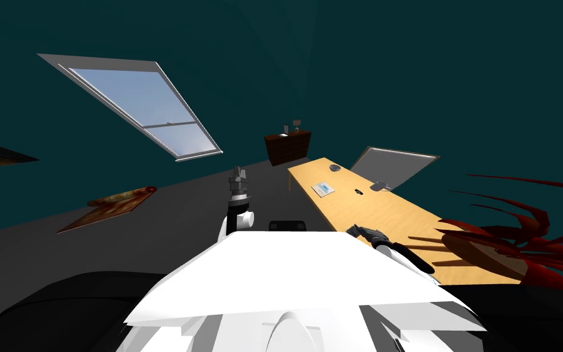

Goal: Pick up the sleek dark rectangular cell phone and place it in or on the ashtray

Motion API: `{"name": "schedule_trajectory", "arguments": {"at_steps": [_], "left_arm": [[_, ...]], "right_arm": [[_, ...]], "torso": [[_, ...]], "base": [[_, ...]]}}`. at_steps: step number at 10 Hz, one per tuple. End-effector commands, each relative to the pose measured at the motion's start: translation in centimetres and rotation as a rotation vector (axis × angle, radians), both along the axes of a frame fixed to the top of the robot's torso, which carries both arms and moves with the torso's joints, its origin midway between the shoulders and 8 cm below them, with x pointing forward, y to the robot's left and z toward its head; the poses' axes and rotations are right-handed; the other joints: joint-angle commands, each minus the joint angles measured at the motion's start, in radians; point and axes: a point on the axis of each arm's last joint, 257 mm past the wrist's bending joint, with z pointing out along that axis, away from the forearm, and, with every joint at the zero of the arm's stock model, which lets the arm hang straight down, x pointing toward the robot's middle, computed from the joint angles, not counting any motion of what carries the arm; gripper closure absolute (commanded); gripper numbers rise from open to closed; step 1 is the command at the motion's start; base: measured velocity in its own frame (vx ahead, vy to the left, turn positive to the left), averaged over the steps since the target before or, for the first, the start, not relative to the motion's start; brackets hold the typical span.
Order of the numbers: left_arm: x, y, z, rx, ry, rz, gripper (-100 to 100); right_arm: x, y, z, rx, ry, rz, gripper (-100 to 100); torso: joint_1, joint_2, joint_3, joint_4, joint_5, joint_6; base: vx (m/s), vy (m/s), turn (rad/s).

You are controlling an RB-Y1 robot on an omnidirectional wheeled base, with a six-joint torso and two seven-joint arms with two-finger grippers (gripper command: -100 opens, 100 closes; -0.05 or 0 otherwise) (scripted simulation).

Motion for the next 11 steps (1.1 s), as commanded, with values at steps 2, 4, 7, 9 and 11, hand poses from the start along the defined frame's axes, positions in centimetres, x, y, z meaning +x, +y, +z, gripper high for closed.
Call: {"name": "schedule_trajectory", "arguments": {"at_steps": [2, 4, 7, 9, 11], "left_arm": [[0.0, 0.0, 0.0, 0.000, 0.000, 0.000, 0], [0.0, 0.0, 0.0, 0.000, 0.000, 0.000, 0], [0.0, 0.0, 0.0, 0.000, 0.000, 0.000, 0], [0.0, 0.0, 0.0, 0.000, 0.000, 0.000, 0], [0.0, 0.0, 0.0, 0.000, 0.000, 0.000, 0]], "right_arm": [[-3.2, -0.4, -2.3, 0.109, 0.040, -0.106, -100], [-5.3, -0.5, -3.6, 0.176, 0.061, -0.178, -100], [-7.5, -0.2, -4.9, 0.264, 0.086, -0.266, -100], [-9.4, -0.2, -5.8, 0.322, 0.106, -0.336, -100], [-11.2, -0.1, -6.5, 0.375, 0.124, -0.404, -100]], "torso": [[-0.001, 0.001, 0.000, 0.000, 0.000, 0.000], [0.000, 0.000, 0.000, 0.000, 0.000, 0.000], [-0.001, 0.000, 0.000, 0.000, 0.000, 0.000], [0.000, 0.000, 0.000, 0.000, 0.000, 0.000], [-0.001, 0.001, 0.000, 0.000, 0.000, 0.000]], "base": [[0.081, 0.026, 0.029], [0.099, 0.015, 0.025], [0.077, 0.017, 0.023], [0.070, 0.016, 0.023], [0.068, 0.007, 0.023]]}}
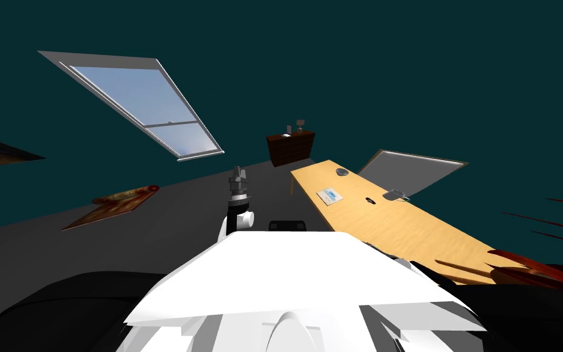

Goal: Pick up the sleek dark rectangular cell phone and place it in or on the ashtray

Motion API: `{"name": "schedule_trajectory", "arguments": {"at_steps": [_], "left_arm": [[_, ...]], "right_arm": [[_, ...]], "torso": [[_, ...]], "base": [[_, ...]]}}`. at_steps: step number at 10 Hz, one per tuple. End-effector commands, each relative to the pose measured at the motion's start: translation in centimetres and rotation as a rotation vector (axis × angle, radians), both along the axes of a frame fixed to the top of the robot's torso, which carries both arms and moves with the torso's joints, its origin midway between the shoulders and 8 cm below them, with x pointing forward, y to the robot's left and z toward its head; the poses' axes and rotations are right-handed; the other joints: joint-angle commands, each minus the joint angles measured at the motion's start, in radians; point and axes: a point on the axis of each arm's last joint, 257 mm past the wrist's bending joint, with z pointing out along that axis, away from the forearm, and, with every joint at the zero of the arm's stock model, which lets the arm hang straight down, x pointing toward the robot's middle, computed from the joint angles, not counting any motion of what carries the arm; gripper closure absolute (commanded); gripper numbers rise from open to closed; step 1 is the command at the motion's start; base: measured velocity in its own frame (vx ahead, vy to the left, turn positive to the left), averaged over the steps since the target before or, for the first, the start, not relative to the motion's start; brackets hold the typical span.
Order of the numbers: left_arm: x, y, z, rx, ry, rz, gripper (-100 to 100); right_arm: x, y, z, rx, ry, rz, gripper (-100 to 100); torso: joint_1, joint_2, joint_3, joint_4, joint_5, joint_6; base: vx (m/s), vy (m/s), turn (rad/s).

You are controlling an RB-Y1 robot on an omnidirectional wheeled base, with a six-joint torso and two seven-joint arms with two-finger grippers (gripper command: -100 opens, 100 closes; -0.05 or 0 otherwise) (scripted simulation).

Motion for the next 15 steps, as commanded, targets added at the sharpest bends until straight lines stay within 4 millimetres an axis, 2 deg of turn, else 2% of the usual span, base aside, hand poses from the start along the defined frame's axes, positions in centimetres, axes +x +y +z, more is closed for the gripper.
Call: {"name": "schedule_trajectory", "arguments": {"at_steps": [1, 2, 3, 4, 5, 6, 9, 11, 12, 13, 14, 15], "left_arm": [[0.0, 0.0, 0.0, 0.000, 0.000, 0.000, 0], [0.0, 0.0, 0.0, 0.000, 0.000, 0.000, 0], [0.0, 0.0, 0.0, 0.000, 0.000, 0.000, 0], [0.0, 0.0, 0.0, 0.000, 0.000, 0.000, 0], [0.0, 0.0, 0.0, 0.000, 0.000, 0.000, 0], [0.0, 0.0, 0.0, 0.000, 0.000, 0.000, 0], [0.0, 0.0, 0.0, 0.000, 0.000, 0.000, 0], [0.0, 0.0, 0.0, 0.000, 0.000, 0.000, 0], [0.0, 0.0, 0.0, 0.000, 0.000, 0.000, 0], [0.0, 0.0, 0.0, 0.000, 0.000, 0.000, 0], [0.0, 0.0, 0.0, 0.000, 0.000, 0.000, 0], [0.0, 0.0, 0.0, 0.000, 0.000, 0.000, 0]], "right_arm": [[-1.8, 0.3, -0.7, 0.053, 0.023, -0.070, -100], [-1.8, 0.3, -0.7, 0.055, 0.021, -0.076, -100], [-3.3, 0.4, -1.1, 0.095, 0.040, -0.129, -100], [-3.3, 0.4, -1.1, 0.097, 0.038, -0.136, -100], [-4.6, 0.4, -1.3, 0.132, 0.053, -0.188, -100], [-4.6, 0.4, -1.3, 0.132, 0.052, -0.190, -100], [-7.4, 0.6, -1.6, 0.207, 0.086, -0.312, -100], [-8.5, 0.5, -1.6, 0.233, 0.100, -0.362, -100], [-8.1, 0.5, -1.7, 0.223, 0.095, -0.343, -100], [-8.2, 0.5, -1.7, 0.226, 0.096, -0.348, 0], [-8.0, 1.4, -2.9, 0.226, 0.096, -0.339, -100], [-8.0, 1.6, -3.2, 0.226, 0.097, -0.337, -100]], "torso": [[0.000, 0.000, 0.000, 0.000, 0.000, 0.000], [0.000, 0.000, 0.000, 0.000, 0.000, 0.000], [0.000, 0.001, 0.000, 0.000, 0.000, 0.000], [0.000, 0.000, 0.000, 0.000, 0.000, 0.000], [0.000, 0.001, 0.000, 0.000, 0.000, 0.000], [0.000, 0.000, 0.000, 0.000, 0.000, 0.000], [0.000, 0.000, 0.000, 0.000, 0.000, 0.000], [0.000, 0.000, 0.000, 0.000, 0.000, 0.000], [0.000, 0.001, 0.000, 0.000, 0.000, 0.000], [0.000, 0.002, 0.001, 0.000, 0.000, 0.000], [0.000, 0.003, 0.002, 0.001, 0.000, 0.000], [-0.002, 0.003, 0.002, 0.001, -0.001, 0.000]], "base": [[0.064, 0.005, 0.025], [0.053, 0.007, 0.013], [0.058, 0.008, 0.028], [0.056, 0.003, 0.015], [0.063, 0.011, 0.026], [0.055, 0.006, 0.008], [0.066, 0.004, 0.022], [0.057, 0.010, 0.012], [0.022, 0.003, 0.001], [0.000, 0.000, 0.000], [0.018, -0.041, -0.075], [0.034, -0.072, -0.047]]}}
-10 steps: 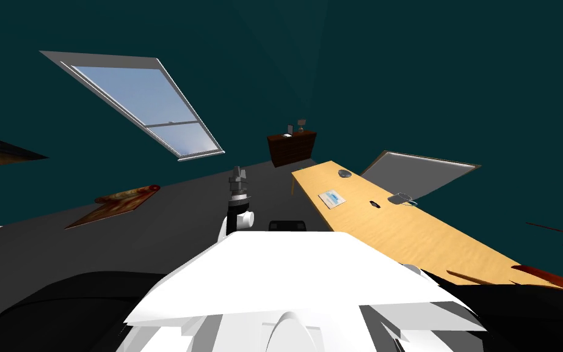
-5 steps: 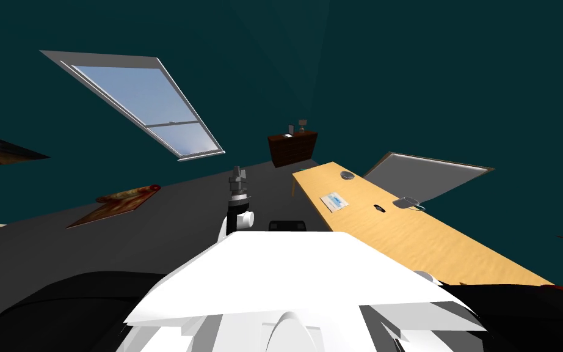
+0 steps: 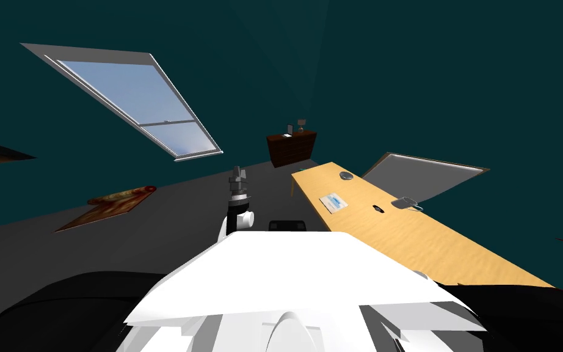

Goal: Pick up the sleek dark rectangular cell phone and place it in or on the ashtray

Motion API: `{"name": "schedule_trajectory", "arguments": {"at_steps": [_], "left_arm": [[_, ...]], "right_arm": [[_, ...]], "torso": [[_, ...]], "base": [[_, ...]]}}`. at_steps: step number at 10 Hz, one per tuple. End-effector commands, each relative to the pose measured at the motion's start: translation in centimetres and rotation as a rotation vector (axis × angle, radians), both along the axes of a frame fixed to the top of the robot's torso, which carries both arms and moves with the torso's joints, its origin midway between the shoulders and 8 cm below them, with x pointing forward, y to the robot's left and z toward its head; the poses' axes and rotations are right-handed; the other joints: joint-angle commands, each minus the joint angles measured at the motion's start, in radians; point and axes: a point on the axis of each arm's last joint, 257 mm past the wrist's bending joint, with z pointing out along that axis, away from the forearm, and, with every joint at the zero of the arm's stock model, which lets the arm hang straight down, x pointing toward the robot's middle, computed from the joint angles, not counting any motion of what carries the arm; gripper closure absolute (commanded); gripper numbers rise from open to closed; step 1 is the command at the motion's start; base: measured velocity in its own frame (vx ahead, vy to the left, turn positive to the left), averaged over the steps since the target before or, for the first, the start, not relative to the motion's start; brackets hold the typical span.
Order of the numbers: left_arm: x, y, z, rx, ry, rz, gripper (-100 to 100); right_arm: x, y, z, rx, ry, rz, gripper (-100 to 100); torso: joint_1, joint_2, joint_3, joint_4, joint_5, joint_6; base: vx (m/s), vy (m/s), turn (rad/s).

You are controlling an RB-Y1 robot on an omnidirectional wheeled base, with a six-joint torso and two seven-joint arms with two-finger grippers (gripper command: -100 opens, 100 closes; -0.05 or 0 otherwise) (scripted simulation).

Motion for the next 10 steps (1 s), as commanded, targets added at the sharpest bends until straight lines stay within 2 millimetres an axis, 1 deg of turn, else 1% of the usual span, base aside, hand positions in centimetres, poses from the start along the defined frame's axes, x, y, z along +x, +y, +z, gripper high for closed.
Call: {"name": "schedule_trajectory", "arguments": {"at_steps": [1, 2, 3, 7, 8, 9, 10], "left_arm": [[0.0, 0.0, 0.0, 0.000, 0.000, 0.000, 0], [0.0, 0.0, 0.0, 0.000, 0.000, 0.000, 0], [0.0, 0.0, 0.0, 0.000, 0.000, 0.000, 0], [0.0, 0.0, 0.0, 0.000, 0.000, 0.000, 0], [0.0, 0.0, 0.0, 0.000, 0.000, 0.000, 0], [0.0, 0.0, 0.0, 0.000, 0.000, 0.000, 0], [0.0, 0.0, 0.0, 0.000, 0.000, 0.000, 0]], "right_arm": [[0.1, 0.5, -0.8, -0.002, 0.000, 0.008, -100], [0.1, 0.3, -0.5, -0.001, 0.000, 0.004, -100], [0.1, 0.3, -0.5, -0.002, -0.001, 0.006, 100], [0.1, 0.3, -0.5, -0.002, -0.001, 0.004, 100], [0.1, 0.3, -0.5, -0.002, -0.001, 0.005, 0], [-0.1, -0.6, 0.7, -0.002, 0.000, -0.003, 100], [0.0, -0.3, 0.2, -0.005, -0.001, 0.001, 100]], "torso": [[0.000, 0.000, 0.000, 0.000, 0.000, 0.000], [0.000, 0.000, 0.000, 0.000, 0.000, 0.000], [0.002, 0.001, 0.000, 0.000, 0.000, 0.000], [0.003, 0.002, 0.001, 0.000, 0.000, -0.001], [0.003, 0.002, 0.001, 0.001, 0.000, 0.000], [0.003, 0.002, 0.001, 0.000, 0.000, 0.000], [0.007, 0.004, 0.002, 0.001, 0.002, -0.001]], "base": [[0.031, -0.063, -0.023], [0.012, -0.024, 0.000], [0.001, -0.006, -0.005], [0.000, 0.000, 0.000], [0.000, 0.000, 0.000], [-0.031, 0.059, 0.078], [-0.019, 0.033, 0.017]]}}
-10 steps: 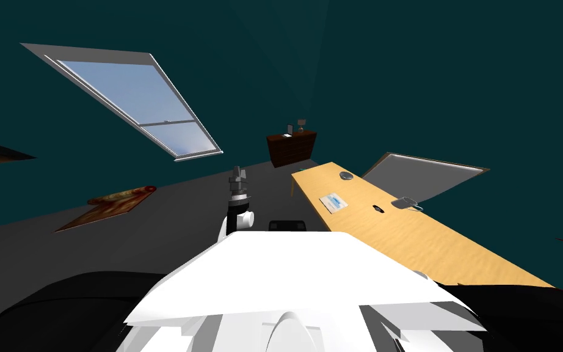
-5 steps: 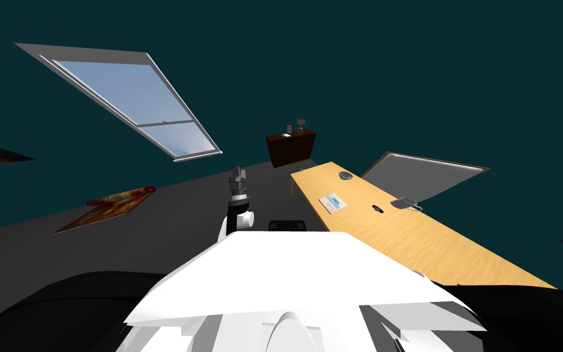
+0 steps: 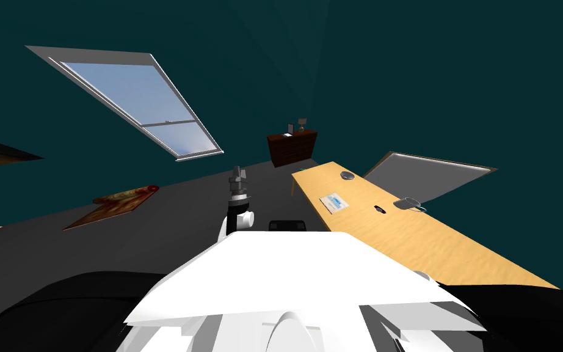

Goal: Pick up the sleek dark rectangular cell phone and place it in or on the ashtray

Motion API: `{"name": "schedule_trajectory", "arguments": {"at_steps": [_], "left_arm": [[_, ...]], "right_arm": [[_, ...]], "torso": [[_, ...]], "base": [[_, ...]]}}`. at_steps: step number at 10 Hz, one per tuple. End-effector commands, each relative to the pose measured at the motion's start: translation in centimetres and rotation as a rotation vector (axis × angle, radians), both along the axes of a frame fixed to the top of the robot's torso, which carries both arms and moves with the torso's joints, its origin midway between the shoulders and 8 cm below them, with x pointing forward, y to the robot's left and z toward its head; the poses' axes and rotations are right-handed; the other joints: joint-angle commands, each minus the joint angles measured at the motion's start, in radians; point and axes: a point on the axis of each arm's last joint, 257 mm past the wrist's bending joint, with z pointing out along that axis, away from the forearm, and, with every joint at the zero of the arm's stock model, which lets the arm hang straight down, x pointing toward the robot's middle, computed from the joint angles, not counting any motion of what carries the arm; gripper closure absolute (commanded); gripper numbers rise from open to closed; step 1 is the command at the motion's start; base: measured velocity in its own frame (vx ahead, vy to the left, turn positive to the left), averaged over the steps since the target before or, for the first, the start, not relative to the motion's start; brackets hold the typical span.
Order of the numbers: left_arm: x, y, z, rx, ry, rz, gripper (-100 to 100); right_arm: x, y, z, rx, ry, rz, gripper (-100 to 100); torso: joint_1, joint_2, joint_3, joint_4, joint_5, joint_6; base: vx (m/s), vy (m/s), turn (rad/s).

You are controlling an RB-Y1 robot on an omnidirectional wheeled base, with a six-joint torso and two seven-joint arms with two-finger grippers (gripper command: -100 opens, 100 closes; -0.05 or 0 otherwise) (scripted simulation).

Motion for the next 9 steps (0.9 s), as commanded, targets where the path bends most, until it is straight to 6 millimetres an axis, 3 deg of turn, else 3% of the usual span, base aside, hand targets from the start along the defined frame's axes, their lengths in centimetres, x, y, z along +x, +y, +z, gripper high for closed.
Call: {"name": "schedule_trajectory", "arguments": {"at_steps": [1, 2, 3, 4, 5, 6, 7, 9], "left_arm": [[0.0, 0.0, 0.0, 0.000, 0.000, 0.000, 0], [0.0, 0.0, 0.0, 0.000, 0.000, 0.000, 0], [0.0, 0.0, 0.0, 0.000, 0.000, 0.000, 0], [0.0, 0.0, 0.0, 0.000, 0.000, 0.000, 0], [0.0, 0.0, 0.0, 0.000, 0.000, 0.000, 0], [0.0, 0.0, 0.0, 0.000, 0.000, 0.000, 0], [0.0, 0.0, 0.0, 0.000, 0.000, 0.000, 0], [0.0, 0.0, 0.0, 0.000, 0.000, 0.000, 0]], "right_arm": [[0.0, 0.0, 0.0, 0.000, 0.000, 0.000, 0], [1.6, -3.2, 2.3, -0.067, -0.032, 0.015, 100], [2.6, -4.8, 3.5, -0.101, -0.052, 0.023, 100], [2.6, -4.8, 3.5, -0.101, -0.052, 0.023, 100], [4.6, -7.4, 5.9, -0.162, -0.096, 0.040, 100], [4.6, -7.4, 5.9, -0.162, -0.096, 0.040, 100], [6.5, -9.4, 8.2, -0.214, -0.139, 0.056, 100], [8.3, -10.8, 10.2, -0.258, -0.181, 0.071, 100]], "torso": [[0.000, 0.000, 0.000, 0.000, 0.000, 0.000], [-0.002, -0.001, 0.000, 0.000, 0.000, 0.000], [-0.001, 0.000, 0.000, 0.000, 0.002, 0.000], [0.000, 0.001, 0.000, 0.000, 0.003, -0.001], [0.000, 0.001, 0.000, 0.000, 0.001, -0.001], [0.001, 0.002, 0.001, 0.000, 0.003, -0.001], [0.002, 0.003, 0.001, 0.000, 0.002, 0.000], [0.005, 0.009, 0.004, 0.000, 0.003, 0.001]], "base": [[-0.002, 0.005, -0.004], [-0.020, 0.027, -0.029], [-0.051, 0.038, -0.042], [-0.041, 0.021, 0.005], [-0.088, 0.034, -0.049], [-0.084, 0.048, -0.018], [-0.125, 0.065, -0.066], [-0.179, 0.068, -0.072]]}}
